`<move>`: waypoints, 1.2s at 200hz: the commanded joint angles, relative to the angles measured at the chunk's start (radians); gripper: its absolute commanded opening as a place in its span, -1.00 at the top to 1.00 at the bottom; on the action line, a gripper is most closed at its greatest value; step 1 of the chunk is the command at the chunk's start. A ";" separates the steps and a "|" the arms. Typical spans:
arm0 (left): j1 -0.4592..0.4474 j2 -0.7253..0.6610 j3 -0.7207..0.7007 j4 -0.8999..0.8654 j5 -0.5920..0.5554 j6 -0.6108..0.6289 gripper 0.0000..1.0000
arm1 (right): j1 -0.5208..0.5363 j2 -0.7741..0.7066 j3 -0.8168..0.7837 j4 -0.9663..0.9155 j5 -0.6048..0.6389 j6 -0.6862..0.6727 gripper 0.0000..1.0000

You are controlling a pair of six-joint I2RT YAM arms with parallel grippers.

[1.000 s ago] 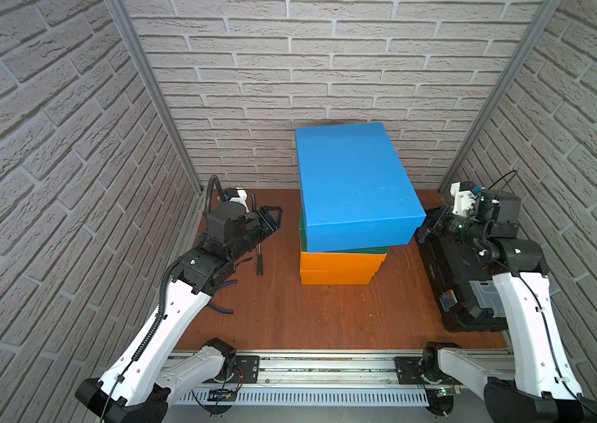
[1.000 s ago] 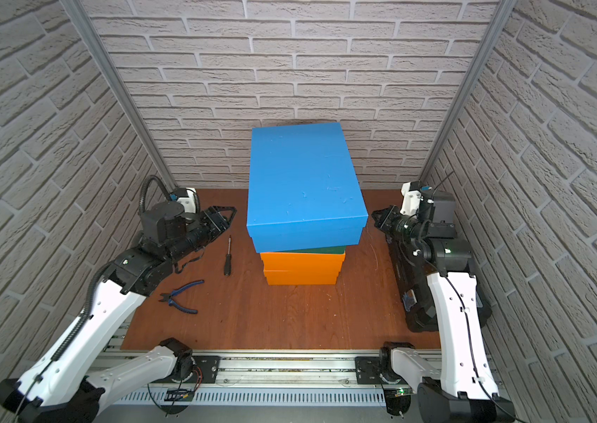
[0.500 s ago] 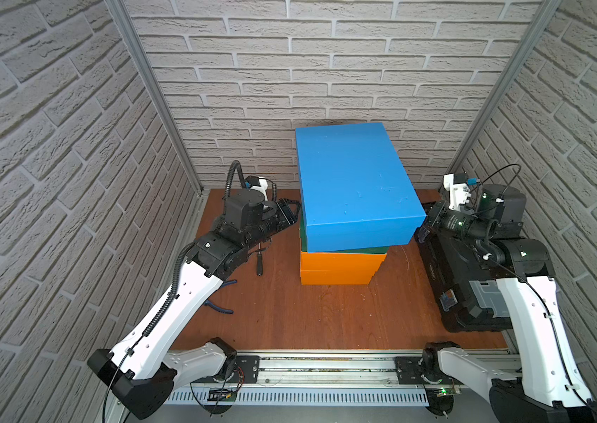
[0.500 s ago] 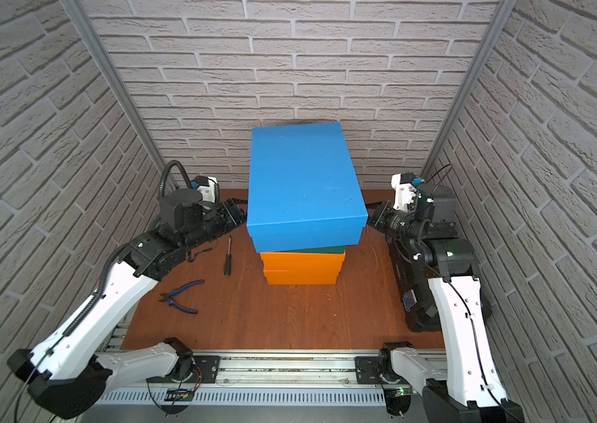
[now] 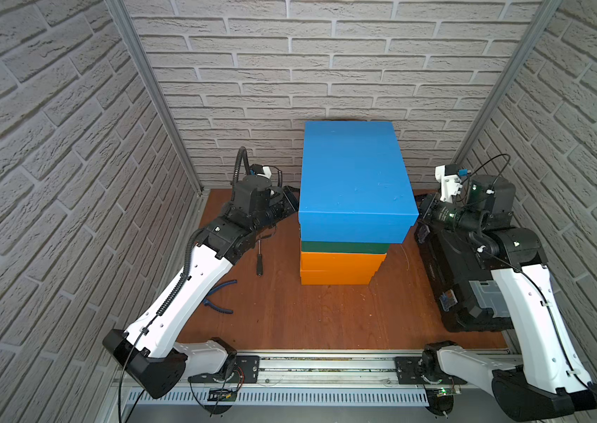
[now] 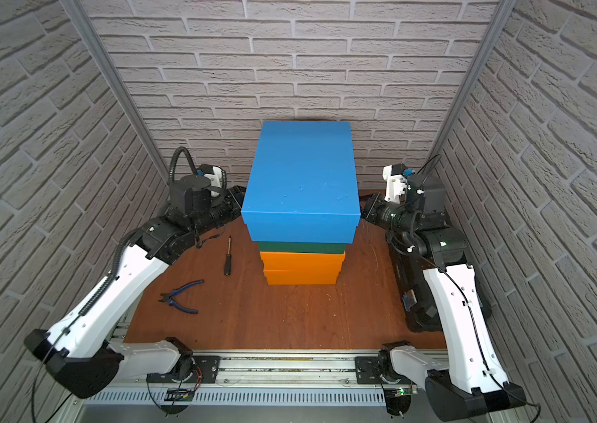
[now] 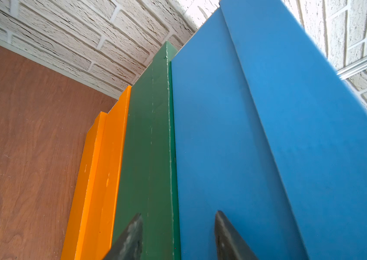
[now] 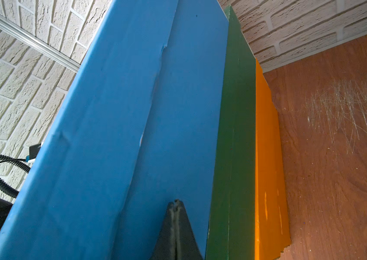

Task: Stack the shoeboxes
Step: Adjust the shoebox.

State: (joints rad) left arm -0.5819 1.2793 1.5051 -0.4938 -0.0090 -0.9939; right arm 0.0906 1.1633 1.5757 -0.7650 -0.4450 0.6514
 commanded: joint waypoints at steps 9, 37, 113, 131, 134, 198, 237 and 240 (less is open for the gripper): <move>-0.005 0.024 0.051 0.055 0.054 0.033 -0.04 | 0.028 0.033 0.024 0.080 -0.035 0.006 0.94; 0.012 0.053 0.069 0.056 0.069 0.032 -0.04 | 0.031 0.047 0.029 0.090 -0.031 0.005 0.94; 0.053 0.101 0.085 0.071 0.108 0.021 -0.04 | 0.031 0.093 0.043 0.106 -0.024 0.004 0.94; 0.060 0.105 0.086 0.072 0.112 0.020 -0.04 | 0.030 0.096 0.034 0.112 -0.023 0.006 0.94; 0.060 0.105 0.086 0.073 0.112 0.021 -0.04 | 0.031 0.097 0.033 0.113 -0.021 0.006 0.94; 0.065 0.119 0.081 0.081 0.122 0.014 -0.10 | 0.030 0.098 0.024 0.116 -0.012 0.004 0.94; 0.068 0.097 0.061 0.083 0.103 0.014 -0.11 | 0.031 0.091 0.021 0.106 0.004 -0.003 0.94; 0.070 0.096 0.060 0.084 0.102 0.014 -0.11 | 0.030 0.091 0.021 0.106 0.005 -0.004 0.94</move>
State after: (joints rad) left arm -0.5049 1.3830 1.5700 -0.4496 0.0608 -0.9878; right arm 0.0937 1.2549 1.6043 -0.6922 -0.4114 0.6514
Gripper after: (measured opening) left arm 0.552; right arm 0.049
